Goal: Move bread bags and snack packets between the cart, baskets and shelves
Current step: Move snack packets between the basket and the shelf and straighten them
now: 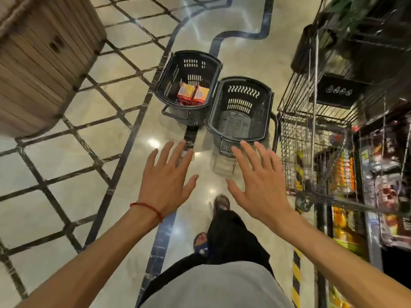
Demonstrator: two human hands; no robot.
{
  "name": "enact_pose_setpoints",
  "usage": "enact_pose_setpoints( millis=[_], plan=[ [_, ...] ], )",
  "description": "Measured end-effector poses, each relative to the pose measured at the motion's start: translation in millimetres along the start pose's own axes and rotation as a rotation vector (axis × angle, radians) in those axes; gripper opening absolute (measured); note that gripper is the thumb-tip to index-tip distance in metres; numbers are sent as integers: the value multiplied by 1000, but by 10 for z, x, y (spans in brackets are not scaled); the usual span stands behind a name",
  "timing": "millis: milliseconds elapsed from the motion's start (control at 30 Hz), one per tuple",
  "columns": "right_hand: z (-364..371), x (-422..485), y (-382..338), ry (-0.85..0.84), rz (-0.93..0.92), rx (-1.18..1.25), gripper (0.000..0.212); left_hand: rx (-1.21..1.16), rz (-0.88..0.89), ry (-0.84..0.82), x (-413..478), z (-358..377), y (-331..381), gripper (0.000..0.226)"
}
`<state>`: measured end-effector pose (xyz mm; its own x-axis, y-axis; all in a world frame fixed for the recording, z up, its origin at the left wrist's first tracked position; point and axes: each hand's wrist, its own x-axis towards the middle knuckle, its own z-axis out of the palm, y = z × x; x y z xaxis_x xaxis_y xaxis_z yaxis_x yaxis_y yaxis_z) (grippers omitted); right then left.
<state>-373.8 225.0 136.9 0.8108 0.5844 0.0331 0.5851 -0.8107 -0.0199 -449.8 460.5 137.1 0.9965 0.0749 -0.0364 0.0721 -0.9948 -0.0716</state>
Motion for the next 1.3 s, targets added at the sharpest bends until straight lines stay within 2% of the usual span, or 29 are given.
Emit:
enact_pose_setpoints(
  millis=[267, 467, 633, 833, 1067, 1300],
  plan=[
    [287, 1992, 397, -51, 5, 30, 74, 20, 11, -116, 2039, 166, -654, 68],
    [336, 3285, 626, -91, -74, -24, 73, -18, -16, -144, 3142, 183, -1129, 67],
    [448, 4353, 633, -118, -59, -1, 70, -69, -27, -191, 3998, 365, -1736, 70],
    [829, 5614, 404, -150, 25, -31, 70, -103, 65, -232, 5150, 767, -2603, 67],
    [1429, 6693, 310, -234, -9, -65, 71, -55, 178, -278, 6273, 1301, -3544, 69],
    [2305, 7355, 536, -280, 41, -56, 71, -43, 260, -381, 6980, 2163, -3673, 70]
  ],
)
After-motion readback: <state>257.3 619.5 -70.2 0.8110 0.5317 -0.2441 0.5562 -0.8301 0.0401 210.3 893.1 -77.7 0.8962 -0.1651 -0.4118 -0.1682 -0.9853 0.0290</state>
